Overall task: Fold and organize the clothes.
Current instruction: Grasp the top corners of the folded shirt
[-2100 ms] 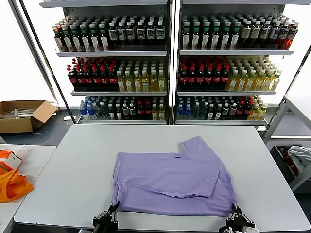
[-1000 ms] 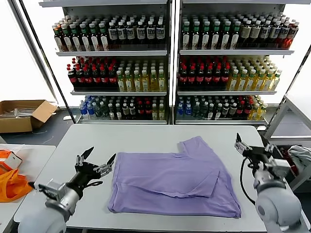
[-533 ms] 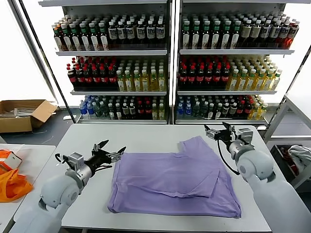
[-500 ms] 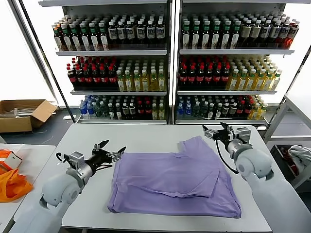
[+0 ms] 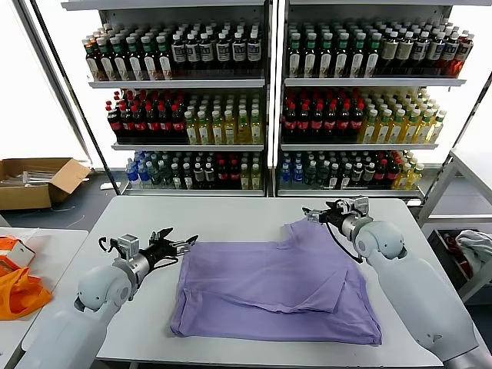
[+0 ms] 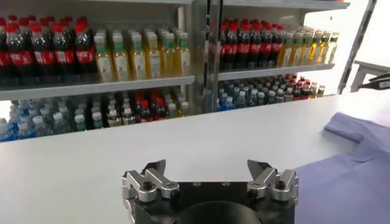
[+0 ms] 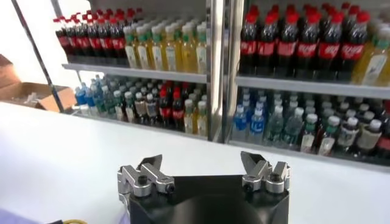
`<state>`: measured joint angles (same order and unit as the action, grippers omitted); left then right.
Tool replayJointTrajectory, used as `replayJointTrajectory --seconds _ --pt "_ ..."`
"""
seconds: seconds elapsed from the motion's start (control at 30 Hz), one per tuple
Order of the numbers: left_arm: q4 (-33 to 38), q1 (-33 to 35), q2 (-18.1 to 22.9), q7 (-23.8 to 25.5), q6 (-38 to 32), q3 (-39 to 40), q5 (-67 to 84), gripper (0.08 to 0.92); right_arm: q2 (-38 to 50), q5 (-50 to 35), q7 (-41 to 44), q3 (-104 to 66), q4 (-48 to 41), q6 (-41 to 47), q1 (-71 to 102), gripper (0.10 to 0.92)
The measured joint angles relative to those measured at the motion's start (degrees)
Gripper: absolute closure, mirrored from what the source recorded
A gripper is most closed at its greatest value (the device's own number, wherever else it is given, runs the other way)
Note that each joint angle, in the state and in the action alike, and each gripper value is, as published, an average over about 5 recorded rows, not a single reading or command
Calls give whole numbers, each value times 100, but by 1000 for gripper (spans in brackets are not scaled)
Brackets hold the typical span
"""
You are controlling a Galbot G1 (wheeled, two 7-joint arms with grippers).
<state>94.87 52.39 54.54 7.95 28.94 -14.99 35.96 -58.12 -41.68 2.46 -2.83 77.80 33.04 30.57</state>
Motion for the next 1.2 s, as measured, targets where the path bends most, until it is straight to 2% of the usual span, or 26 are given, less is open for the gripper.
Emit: replayJointTrajectory --seconds 0.47,1.2 --pt "-326 -166 157 107 1 199 -125 177 -506 160 -140 -255 -609 25 -68 203" --pt "-713 -201 335 202 -53 324 -397 179 -676 257 -229 -495 -748 36 153 203"
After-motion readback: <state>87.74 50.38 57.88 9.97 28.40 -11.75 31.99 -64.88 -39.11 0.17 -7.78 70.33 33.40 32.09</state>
